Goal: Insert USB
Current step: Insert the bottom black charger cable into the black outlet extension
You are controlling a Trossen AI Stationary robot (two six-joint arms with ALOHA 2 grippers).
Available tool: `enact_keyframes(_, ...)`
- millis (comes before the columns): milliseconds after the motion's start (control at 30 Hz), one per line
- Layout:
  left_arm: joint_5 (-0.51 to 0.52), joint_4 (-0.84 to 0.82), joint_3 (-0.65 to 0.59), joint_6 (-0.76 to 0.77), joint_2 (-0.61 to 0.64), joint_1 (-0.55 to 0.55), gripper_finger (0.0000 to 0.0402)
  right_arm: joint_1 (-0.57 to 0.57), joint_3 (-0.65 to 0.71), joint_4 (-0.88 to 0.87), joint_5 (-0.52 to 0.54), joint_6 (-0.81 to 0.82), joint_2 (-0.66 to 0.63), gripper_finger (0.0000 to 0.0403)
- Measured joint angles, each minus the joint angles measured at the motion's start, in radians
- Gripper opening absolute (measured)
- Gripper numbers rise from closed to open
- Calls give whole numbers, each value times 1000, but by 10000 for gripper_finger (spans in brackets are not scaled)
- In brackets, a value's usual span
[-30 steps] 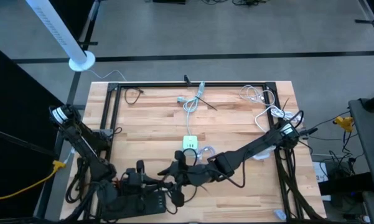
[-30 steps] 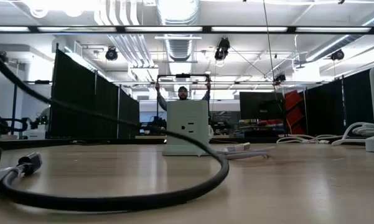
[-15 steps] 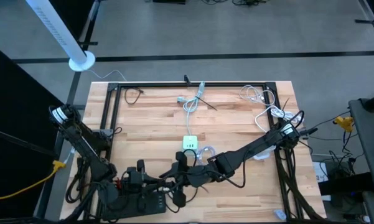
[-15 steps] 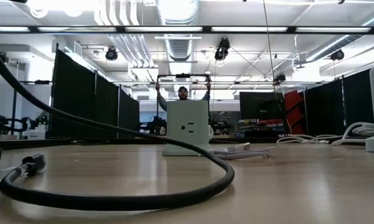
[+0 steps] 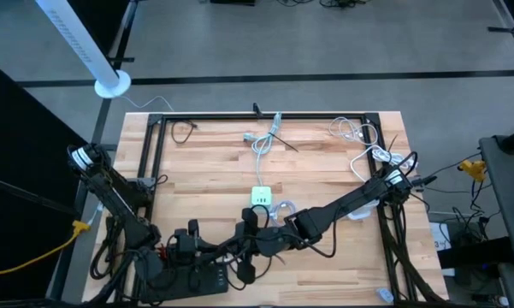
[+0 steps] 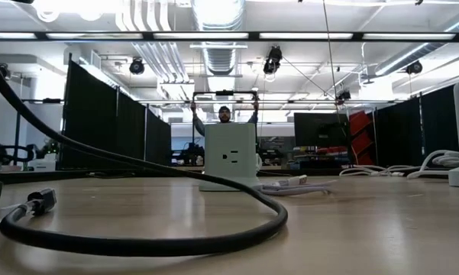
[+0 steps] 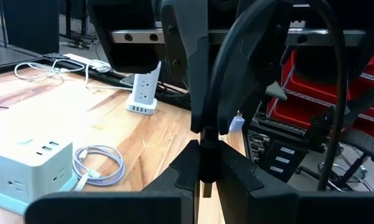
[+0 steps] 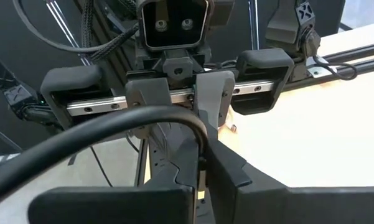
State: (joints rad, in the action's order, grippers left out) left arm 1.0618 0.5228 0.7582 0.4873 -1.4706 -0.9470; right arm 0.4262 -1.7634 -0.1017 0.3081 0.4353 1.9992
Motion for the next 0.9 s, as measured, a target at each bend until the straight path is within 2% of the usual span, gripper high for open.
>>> enact_keyframes(200,-1,1,0,0,0,0,23,-1,0,3,-2,10,0,16)
enact_keyframes(467,-7,5,0,3,1,0,23,-3,0,10,5,17,0,97)
enact_keyframes(567,-6,5,0,3,1,0,23,-5,0,10,4,18,0,107)
enact_keyframes(700,-6,5,0,4,1,0,23,-5,0,10,-1,23,0,86)
enact_keyframes(900,-6,4,0,5,1,1,23,-7,0,10,-34,25,0,14)
